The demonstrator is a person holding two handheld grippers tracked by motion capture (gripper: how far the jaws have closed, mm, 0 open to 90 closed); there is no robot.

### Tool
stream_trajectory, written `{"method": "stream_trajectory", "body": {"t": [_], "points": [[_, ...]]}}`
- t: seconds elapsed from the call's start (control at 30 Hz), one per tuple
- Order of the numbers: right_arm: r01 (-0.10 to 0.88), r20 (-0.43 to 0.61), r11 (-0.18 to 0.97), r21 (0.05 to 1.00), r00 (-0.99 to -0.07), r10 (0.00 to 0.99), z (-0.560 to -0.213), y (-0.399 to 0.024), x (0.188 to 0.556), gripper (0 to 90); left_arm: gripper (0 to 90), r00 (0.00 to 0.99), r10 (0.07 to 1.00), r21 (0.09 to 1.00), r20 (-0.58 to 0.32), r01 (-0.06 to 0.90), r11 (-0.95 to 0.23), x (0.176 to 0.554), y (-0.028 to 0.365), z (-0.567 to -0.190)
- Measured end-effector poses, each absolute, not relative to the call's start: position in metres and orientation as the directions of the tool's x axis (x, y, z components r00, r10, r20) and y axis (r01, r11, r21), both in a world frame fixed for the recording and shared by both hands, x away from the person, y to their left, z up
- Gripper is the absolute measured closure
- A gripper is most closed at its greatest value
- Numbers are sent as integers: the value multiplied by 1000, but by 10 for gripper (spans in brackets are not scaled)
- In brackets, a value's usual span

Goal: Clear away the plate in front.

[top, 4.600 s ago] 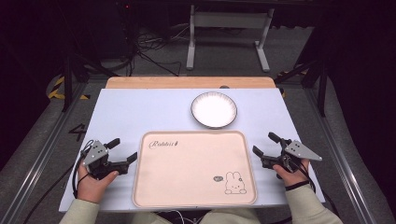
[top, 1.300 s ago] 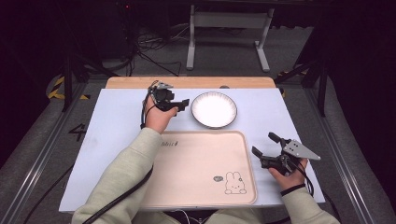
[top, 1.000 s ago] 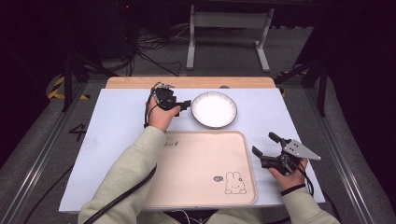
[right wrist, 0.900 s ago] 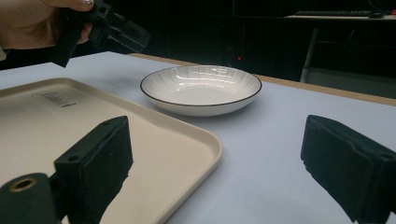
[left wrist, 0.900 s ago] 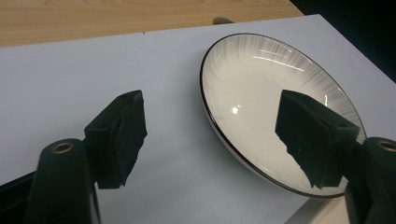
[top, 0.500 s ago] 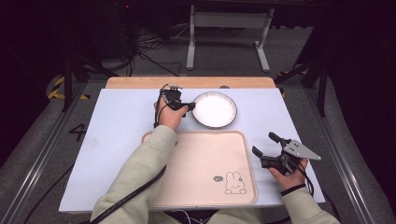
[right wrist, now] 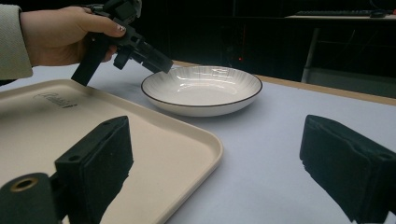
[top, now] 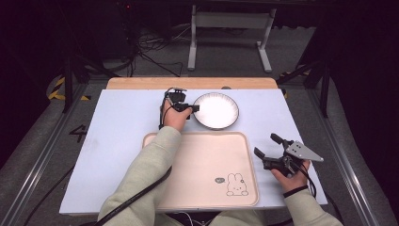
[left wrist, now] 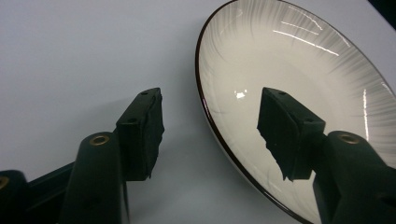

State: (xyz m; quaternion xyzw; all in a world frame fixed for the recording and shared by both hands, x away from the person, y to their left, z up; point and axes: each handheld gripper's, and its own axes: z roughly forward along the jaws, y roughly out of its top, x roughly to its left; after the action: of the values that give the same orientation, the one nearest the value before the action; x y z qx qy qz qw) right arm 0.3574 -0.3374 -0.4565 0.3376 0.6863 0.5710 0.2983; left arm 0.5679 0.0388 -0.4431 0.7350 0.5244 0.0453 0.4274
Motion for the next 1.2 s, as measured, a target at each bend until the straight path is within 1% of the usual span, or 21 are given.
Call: {"method": "stream_trajectory", "body": {"t": [0.27,0.43,0.47,0.5,0.63,0.7,0.87,1.07,1.2], "points": [[122,-26,122,985,-593,805,-456,-337,357,99,483,439,814,658,-381,747,-94,572,36,-450],[125,-21,117,985,-591,806,-457,-337,357,101,595,454,812,658,-367,744,-118,572,32,-453],[126,-19,115,985,-591,807,-457,-338,357,101,595,452,811,649,-371,751,-121,573,31,-455],[126,-19,115,985,-591,807,-457,-338,357,101,629,452,811,649,-371,751,-121,573,31,-455],[128,-17,114,985,-591,807,-457,-338,357,104,657,454,800,651,-391,751,-108,575,29,-457],[129,-15,114,985,-592,806,-457,-338,358,106,705,454,794,647,-404,756,-103,575,28,-458],[131,-12,111,985,-591,806,-456,-338,358,110,729,421,783,625,-459,779,-52,576,30,-459],[132,-11,111,985,-592,806,-456,-338,358,113,735,392,784,618,-482,786,-12,575,29,-462],[132,-12,112,985,-592,805,-456,-338,358,116,762,376,767,611,-520,792,25,576,33,-464]]}}
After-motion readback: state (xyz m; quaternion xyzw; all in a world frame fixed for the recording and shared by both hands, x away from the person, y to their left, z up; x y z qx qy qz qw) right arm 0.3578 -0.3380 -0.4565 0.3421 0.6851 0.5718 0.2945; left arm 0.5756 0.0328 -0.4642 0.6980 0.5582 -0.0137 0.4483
